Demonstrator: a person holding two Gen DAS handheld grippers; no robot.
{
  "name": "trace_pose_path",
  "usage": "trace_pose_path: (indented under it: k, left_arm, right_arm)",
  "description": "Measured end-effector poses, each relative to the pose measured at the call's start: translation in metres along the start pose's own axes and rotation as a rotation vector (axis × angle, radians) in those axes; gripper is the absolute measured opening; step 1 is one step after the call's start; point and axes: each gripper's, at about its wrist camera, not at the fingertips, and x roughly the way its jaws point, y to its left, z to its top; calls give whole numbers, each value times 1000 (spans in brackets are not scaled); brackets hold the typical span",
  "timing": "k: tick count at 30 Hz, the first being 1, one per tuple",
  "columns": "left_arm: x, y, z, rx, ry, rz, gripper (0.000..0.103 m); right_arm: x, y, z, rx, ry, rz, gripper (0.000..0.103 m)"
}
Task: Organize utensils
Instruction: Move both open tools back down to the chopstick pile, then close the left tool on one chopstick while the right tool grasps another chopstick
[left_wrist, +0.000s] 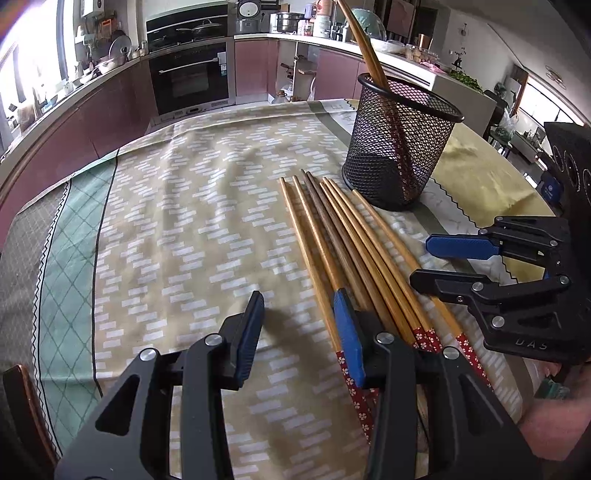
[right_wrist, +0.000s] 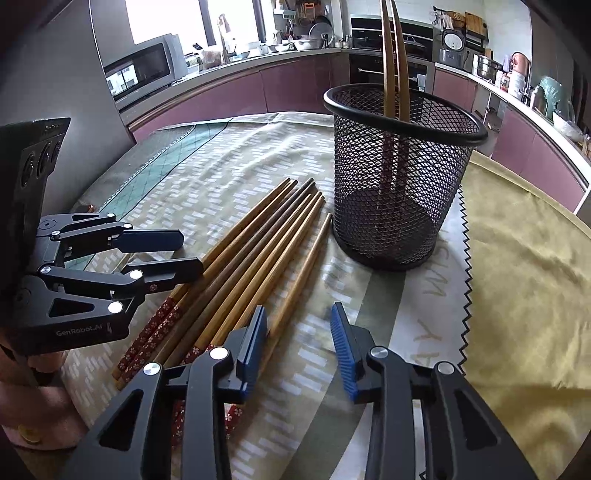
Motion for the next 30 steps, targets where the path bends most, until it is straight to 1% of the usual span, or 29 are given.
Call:
trace_pose_path:
  k: [4, 11, 14, 16, 19, 21, 27, 30]
  left_arm:
    - [3, -1, 1, 4, 4, 27, 36]
    - [8, -1, 12, 0, 7, 30, 36]
    - [14, -2, 18, 5, 9, 34, 35]
    - [17, -3, 22, 8, 11, 35, 30]
    - [22, -4, 26, 1, 11, 36, 20]
    - [24, -4, 28, -9, 9, 36, 11]
    - [24, -1, 30, -51, 5, 29, 8]
    - [22, 1, 29, -70, 5, 28, 8]
  right_arm:
    - [0, -1, 0, 4, -1, -2, 29]
    - [5, 3, 5, 0, -3, -9, 24]
    - [7, 3, 6, 7, -6, 2, 22]
    - [7, 1, 6, 17, -7, 10, 19]
    - [7, -3, 6, 35, -9, 24, 14]
    - [7, -6, 6, 49, -7, 43, 10]
    - [6, -14, 4, 100, -14, 82, 6]
    - [4, -17, 2, 109, -19, 89, 6]
